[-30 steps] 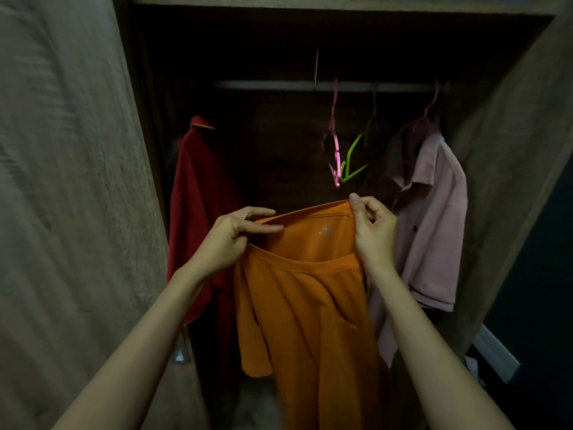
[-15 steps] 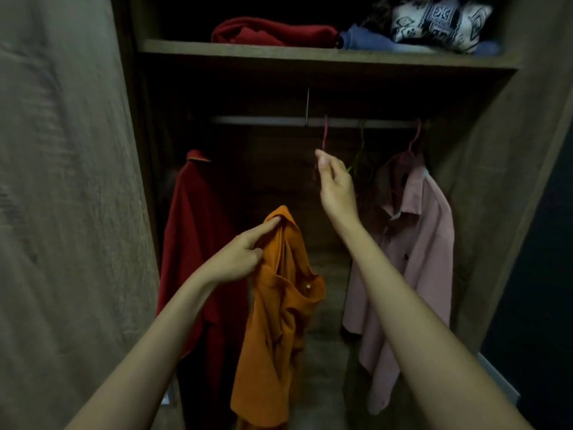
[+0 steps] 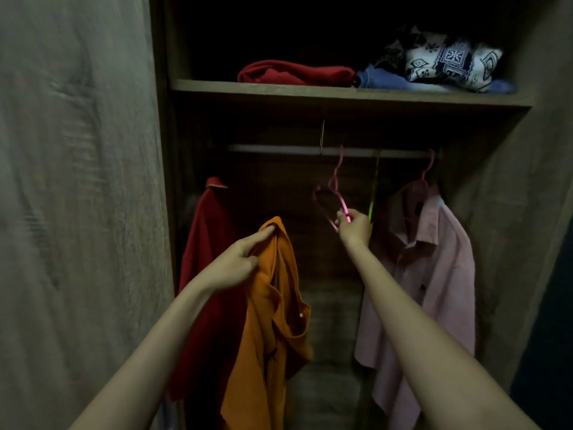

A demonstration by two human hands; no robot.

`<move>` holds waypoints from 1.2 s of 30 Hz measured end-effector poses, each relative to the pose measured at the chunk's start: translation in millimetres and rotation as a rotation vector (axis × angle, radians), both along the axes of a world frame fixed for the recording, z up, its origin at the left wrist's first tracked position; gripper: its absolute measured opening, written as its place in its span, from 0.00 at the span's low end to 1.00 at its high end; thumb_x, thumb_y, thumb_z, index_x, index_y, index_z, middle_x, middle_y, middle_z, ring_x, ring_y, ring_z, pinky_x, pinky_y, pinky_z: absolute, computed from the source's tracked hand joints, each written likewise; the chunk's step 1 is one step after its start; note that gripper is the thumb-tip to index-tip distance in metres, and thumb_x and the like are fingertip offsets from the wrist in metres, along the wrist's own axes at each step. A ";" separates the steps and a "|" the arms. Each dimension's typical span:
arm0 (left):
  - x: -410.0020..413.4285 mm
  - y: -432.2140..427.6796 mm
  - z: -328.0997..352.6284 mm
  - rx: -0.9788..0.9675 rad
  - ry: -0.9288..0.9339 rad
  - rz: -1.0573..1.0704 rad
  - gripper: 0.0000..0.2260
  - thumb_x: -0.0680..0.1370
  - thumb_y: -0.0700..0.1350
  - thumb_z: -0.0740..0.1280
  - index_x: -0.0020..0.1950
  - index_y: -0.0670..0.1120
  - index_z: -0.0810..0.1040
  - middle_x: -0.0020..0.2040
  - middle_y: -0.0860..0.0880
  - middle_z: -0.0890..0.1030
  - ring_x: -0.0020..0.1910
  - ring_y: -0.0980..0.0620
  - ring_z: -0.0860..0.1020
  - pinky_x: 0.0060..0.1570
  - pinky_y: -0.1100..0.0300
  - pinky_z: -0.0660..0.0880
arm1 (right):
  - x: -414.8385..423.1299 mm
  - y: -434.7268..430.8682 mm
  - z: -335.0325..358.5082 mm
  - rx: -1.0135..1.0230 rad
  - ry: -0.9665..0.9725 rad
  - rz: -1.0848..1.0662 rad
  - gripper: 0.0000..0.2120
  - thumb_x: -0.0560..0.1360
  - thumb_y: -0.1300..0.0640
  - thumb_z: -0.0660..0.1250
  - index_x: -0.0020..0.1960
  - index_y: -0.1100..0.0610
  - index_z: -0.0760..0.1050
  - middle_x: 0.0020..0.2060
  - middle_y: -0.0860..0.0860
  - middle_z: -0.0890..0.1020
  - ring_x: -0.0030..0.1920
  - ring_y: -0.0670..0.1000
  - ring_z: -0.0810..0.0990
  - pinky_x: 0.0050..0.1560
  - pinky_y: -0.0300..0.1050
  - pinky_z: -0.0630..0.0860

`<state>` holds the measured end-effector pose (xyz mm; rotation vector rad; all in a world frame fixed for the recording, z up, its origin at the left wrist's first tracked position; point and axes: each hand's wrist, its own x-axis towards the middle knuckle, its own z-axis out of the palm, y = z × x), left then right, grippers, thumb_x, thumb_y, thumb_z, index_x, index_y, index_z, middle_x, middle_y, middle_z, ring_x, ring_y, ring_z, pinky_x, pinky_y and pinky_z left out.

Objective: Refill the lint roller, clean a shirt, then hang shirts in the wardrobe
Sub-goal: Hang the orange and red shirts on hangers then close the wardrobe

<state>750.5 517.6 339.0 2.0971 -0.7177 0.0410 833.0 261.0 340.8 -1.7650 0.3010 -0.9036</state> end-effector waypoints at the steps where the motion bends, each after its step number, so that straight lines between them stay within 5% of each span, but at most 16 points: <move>1: 3.3 0.9 0.5 -0.011 0.004 0.003 0.32 0.79 0.29 0.54 0.75 0.59 0.56 0.63 0.61 0.66 0.40 0.70 0.74 0.50 0.62 0.76 | -0.3 -0.4 2.3 -0.017 -0.031 -0.015 0.11 0.78 0.58 0.64 0.54 0.63 0.79 0.42 0.60 0.83 0.41 0.57 0.81 0.39 0.43 0.74; 3: 10.1 2.7 1.8 -0.019 0.010 0.015 0.31 0.80 0.29 0.54 0.74 0.60 0.57 0.57 0.64 0.67 0.40 0.68 0.74 0.53 0.60 0.76 | -1.2 -2.0 7.8 -0.046 -0.088 -0.011 0.12 0.78 0.54 0.64 0.51 0.62 0.80 0.36 0.57 0.82 0.40 0.57 0.81 0.42 0.46 0.74; 6: 17.6 3.0 5.4 -0.045 -0.008 0.032 0.31 0.79 0.28 0.54 0.76 0.55 0.58 0.65 0.58 0.66 0.41 0.75 0.74 0.45 0.74 0.73 | -15.7 0.5 11.2 -0.058 -0.148 0.032 0.12 0.78 0.52 0.64 0.50 0.61 0.79 0.28 0.50 0.77 0.28 0.48 0.76 0.33 0.42 0.72; 8: 22.0 3.6 7.1 -0.066 -0.016 0.041 0.32 0.78 0.27 0.54 0.77 0.52 0.58 0.70 0.54 0.63 0.51 0.74 0.71 0.45 0.78 0.71 | -38.5 4.2 -3.1 -0.052 -0.180 0.087 0.13 0.79 0.52 0.63 0.48 0.61 0.79 0.26 0.49 0.74 0.25 0.46 0.73 0.30 0.41 0.68; 11: 28.6 3.5 5.7 -0.090 0.001 0.054 0.32 0.78 0.27 0.55 0.78 0.51 0.58 0.76 0.49 0.60 0.66 0.61 0.62 0.56 0.71 0.65 | -89.9 11.2 -44.6 0.038 -0.228 0.227 0.12 0.80 0.53 0.60 0.44 0.54 0.80 0.24 0.45 0.71 0.24 0.45 0.69 0.29 0.43 0.67; 17: 55.5 -7.8 -16.8 -0.094 0.067 0.129 0.33 0.75 0.24 0.55 0.77 0.46 0.60 0.75 0.46 0.64 0.59 0.59 0.70 0.48 0.72 0.72 | -187.5 23.5 -100.1 0.083 -0.192 0.344 0.13 0.80 0.56 0.59 0.40 0.56 0.77 0.21 0.46 0.69 0.23 0.42 0.67 0.25 0.37 0.64; 21: 74.9 -15.2 -33.4 -0.058 0.125 0.142 0.34 0.74 0.24 0.55 0.77 0.49 0.61 0.74 0.44 0.66 0.62 0.48 0.74 0.56 0.55 0.76 | -231.0 22.6 -118.0 0.094 -0.133 0.358 0.13 0.79 0.55 0.60 0.39 0.56 0.78 0.22 0.47 0.69 0.24 0.43 0.67 0.26 0.36 0.66; 23: 77.8 -19.8 -32.6 -0.033 0.153 0.140 0.35 0.74 0.25 0.57 0.77 0.50 0.60 0.72 0.43 0.68 0.54 0.45 0.78 0.57 0.46 0.76 | -249.8 22.0 -120.3 0.107 -0.113 0.358 0.12 0.76 0.51 0.61 0.38 0.53 0.79 0.22 0.47 0.68 0.24 0.43 0.67 0.28 0.37 0.67; 25: 81.0 -23.7 -30.6 0.002 0.142 0.140 0.35 0.74 0.24 0.56 0.77 0.50 0.60 0.74 0.43 0.65 0.51 0.48 0.78 0.52 0.48 0.77 | -265.2 22.2 -121.3 0.126 -0.113 0.366 0.12 0.72 0.45 0.63 0.37 0.50 0.80 0.23 0.49 0.70 0.25 0.44 0.68 0.28 0.37 0.67; 28: 86.6 -25.2 -26.3 0.083 0.092 0.143 0.35 0.74 0.23 0.53 0.77 0.49 0.61 0.76 0.43 0.62 0.64 0.43 0.75 0.46 0.58 0.78 | -277.5 20.6 -121.2 0.099 -0.121 0.336 0.19 0.67 0.33 0.66 0.37 0.48 0.81 0.29 0.55 0.76 0.29 0.47 0.72 0.30 0.35 0.69; 31: 91.1 -22.9 -21.9 0.125 0.061 0.115 0.35 0.74 0.23 0.53 0.77 0.49 0.60 0.77 0.44 0.61 0.67 0.42 0.72 0.41 0.64 0.78 | -280.4 23.4 -117.3 0.104 -0.088 0.362 0.13 0.69 0.41 0.64 0.37 0.49 0.80 0.27 0.55 0.75 0.29 0.50 0.72 0.31 0.38 0.69; 36: 82.9 -18.3 -8.7 0.248 -0.039 0.092 0.37 0.72 0.21 0.53 0.78 0.46 0.58 0.78 0.43 0.60 0.73 0.43 0.65 0.58 0.56 0.73 | -272.7 37.0 -116.4 0.142 -0.077 0.423 0.13 0.72 0.48 0.63 0.37 0.54 0.79 0.22 0.48 0.71 0.23 0.43 0.67 0.26 0.36 0.65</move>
